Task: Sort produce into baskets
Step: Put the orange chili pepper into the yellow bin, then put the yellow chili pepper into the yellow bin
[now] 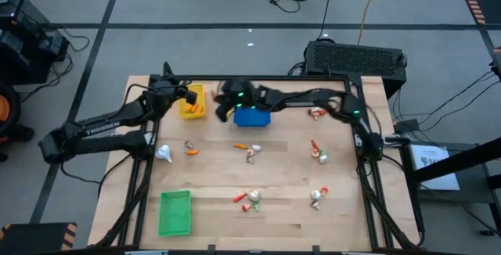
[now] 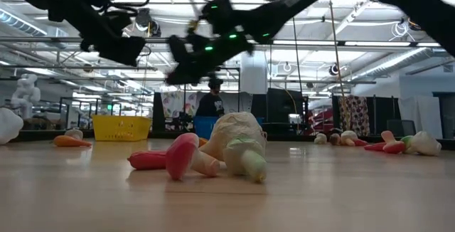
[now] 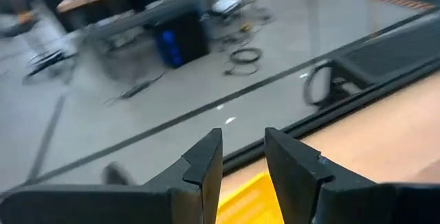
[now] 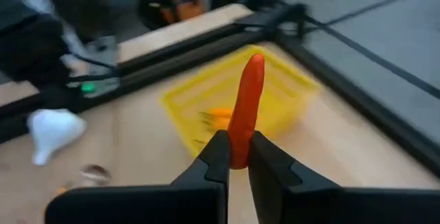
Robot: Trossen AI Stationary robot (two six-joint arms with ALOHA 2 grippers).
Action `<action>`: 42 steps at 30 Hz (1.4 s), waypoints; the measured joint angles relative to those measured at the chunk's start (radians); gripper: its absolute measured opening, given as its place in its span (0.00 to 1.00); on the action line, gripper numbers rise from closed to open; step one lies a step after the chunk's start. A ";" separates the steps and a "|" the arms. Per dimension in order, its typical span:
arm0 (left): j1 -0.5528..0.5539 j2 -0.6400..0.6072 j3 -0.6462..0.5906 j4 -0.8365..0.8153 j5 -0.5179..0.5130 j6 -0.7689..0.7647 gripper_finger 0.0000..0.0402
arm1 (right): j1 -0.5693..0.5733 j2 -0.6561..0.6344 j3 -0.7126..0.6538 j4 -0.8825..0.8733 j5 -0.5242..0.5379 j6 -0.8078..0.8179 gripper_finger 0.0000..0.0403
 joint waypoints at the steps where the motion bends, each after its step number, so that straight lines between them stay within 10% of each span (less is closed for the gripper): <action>1: 0.005 -0.002 0.000 -0.011 -0.039 -0.014 0.29 | 0.009 0.041 0.056 -0.014 0.000 -0.004 0.07; 6: 0.033 -0.004 0.000 -0.095 -0.236 -0.099 0.29 | 0.016 0.228 0.297 -0.026 0.005 0.006 0.07; 16: 0.046 -0.003 0.000 -0.119 -0.234 -0.095 0.29 | 0.028 0.484 0.614 -0.058 0.005 0.055 0.07; 32: 0.046 -0.003 0.000 -0.097 -0.177 -0.069 0.29 | 0.032 0.468 0.620 -0.198 0.061 -0.041 0.35; 42: 0.046 -0.003 0.000 -0.097 -0.175 -0.037 0.29 | 0.037 0.235 0.656 -0.768 0.060 -0.102 0.37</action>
